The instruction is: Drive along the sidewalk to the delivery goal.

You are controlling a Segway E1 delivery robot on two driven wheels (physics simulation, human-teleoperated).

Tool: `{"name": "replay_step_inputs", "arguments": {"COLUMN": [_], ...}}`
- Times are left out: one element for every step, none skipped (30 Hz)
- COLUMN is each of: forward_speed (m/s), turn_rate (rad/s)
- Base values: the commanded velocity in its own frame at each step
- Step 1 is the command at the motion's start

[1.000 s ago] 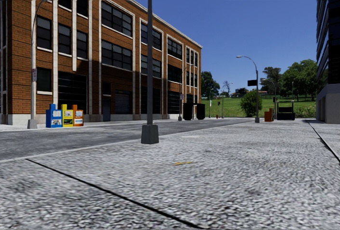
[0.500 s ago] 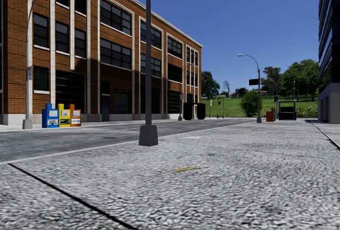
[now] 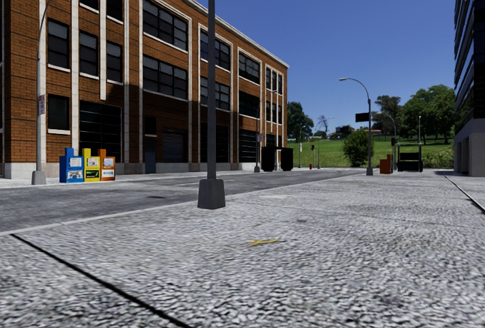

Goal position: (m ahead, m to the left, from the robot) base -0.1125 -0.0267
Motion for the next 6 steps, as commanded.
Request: {"name": "replay_step_inputs", "arguments": {"forward_speed": [0.0,0.0,0.0,0.0,0.0,0.0], "turn_rate": [0.0,0.0,0.0,0.0,0.0,0.0]}}
